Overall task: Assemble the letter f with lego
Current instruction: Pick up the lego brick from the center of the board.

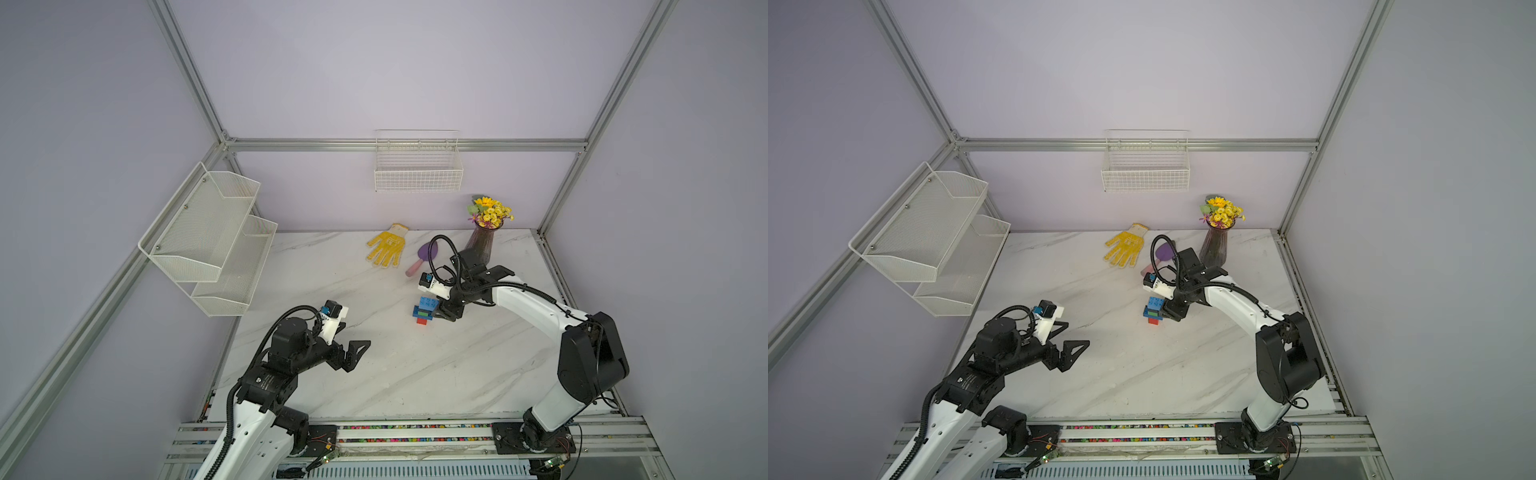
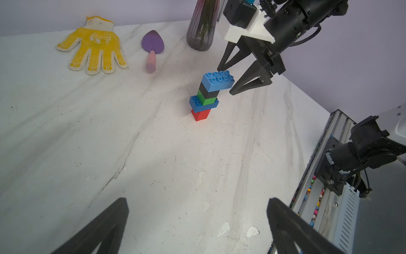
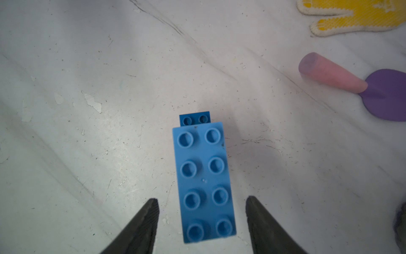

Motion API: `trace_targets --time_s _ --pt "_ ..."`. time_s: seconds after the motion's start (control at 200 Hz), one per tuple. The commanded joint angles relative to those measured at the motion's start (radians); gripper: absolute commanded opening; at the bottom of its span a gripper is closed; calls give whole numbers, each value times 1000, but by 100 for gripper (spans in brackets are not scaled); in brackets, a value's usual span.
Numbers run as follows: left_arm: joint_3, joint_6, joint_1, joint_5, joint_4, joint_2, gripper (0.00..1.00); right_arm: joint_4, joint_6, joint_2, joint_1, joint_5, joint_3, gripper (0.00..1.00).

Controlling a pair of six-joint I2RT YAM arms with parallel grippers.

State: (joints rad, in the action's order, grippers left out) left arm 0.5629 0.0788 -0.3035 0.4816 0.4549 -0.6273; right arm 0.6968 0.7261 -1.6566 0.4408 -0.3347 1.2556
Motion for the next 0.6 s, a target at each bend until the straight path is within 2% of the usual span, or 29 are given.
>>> trace_targets --time_s 0.0,0.145,0.235,0.515,0.59 --pt "38 -50 -4 49 -200 -74 100 -33 17 31 -1 -39 -11 60" --pt "67 -64 -4 63 -321 -211 100 -31 20 26 -1 -49 -8 43" --pt "83 -76 -3 49 -389 -281 100 -28 19 26 -2 -52 1 38" --pt "161 -115 -3 41 -532 -491 100 -11 13 23 -2 -49 37 30" --pt "190 -159 -2 91 -553 -550 100 2 17 21 -1 -52 55 29"
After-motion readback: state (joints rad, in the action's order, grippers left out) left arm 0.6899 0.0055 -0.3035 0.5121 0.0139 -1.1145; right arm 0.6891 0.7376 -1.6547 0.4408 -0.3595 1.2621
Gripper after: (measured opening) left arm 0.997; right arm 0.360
